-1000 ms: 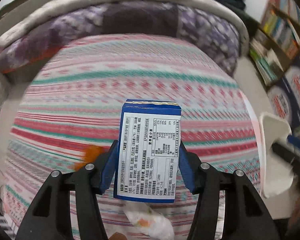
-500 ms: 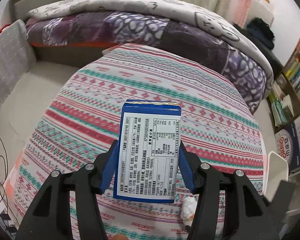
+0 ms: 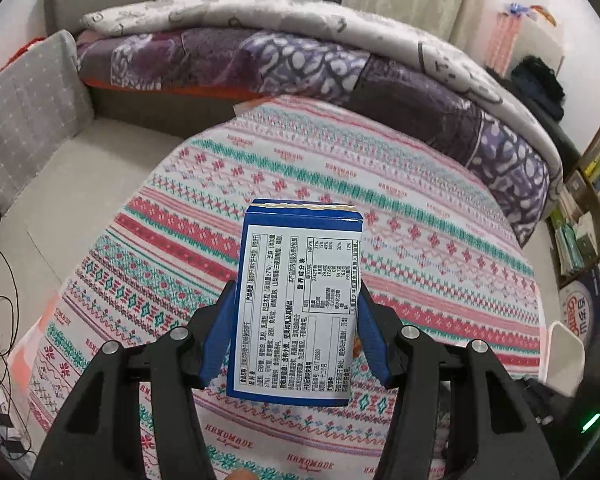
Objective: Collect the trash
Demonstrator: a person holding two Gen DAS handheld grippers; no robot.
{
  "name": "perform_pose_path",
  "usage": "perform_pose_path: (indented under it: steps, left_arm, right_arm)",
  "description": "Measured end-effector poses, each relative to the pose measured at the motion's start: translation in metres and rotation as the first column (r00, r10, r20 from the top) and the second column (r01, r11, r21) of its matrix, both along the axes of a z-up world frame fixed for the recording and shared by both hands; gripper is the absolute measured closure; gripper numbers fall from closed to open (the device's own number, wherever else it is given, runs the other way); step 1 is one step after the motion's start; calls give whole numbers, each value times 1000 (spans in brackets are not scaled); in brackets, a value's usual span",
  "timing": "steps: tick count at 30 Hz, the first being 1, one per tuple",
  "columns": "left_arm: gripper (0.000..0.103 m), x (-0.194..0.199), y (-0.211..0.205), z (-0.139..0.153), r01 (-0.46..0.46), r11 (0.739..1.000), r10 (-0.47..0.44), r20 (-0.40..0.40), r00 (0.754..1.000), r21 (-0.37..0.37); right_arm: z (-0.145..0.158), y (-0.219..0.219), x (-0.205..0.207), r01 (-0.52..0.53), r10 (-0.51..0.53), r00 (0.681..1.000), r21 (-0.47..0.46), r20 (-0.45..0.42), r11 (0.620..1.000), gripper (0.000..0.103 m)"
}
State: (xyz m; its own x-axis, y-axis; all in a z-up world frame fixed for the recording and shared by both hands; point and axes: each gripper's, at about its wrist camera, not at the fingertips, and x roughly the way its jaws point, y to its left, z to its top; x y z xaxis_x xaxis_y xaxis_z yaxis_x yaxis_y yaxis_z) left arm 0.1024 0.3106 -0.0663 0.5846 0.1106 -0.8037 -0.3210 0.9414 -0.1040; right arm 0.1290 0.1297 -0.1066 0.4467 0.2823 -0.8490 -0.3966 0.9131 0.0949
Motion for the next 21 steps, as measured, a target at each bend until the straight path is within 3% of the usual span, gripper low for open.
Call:
perform_pose_path:
  steps: [3,6,13,21]
  left_arm:
    - [47,-4,-9,7,-13,999,11,60,998,29]
    - [47,-8,-20,15,-26,997,17,116,993,69]
    - [47,-18,-49,31,-50,987,15,221,975,152]
    - [47,-19,-75,39,-34,984,-13,254,967,177]
  right_arm:
    - [20,-14,7,80,-83,991,26,108,996,71]
    - [39,-32,6,180,-190,961,67,202,981,71]
    - [52,-69,8,298,-322,908,127,270,946,70]
    - [63,-86,-4,320,-344,882,126,322,939,70]
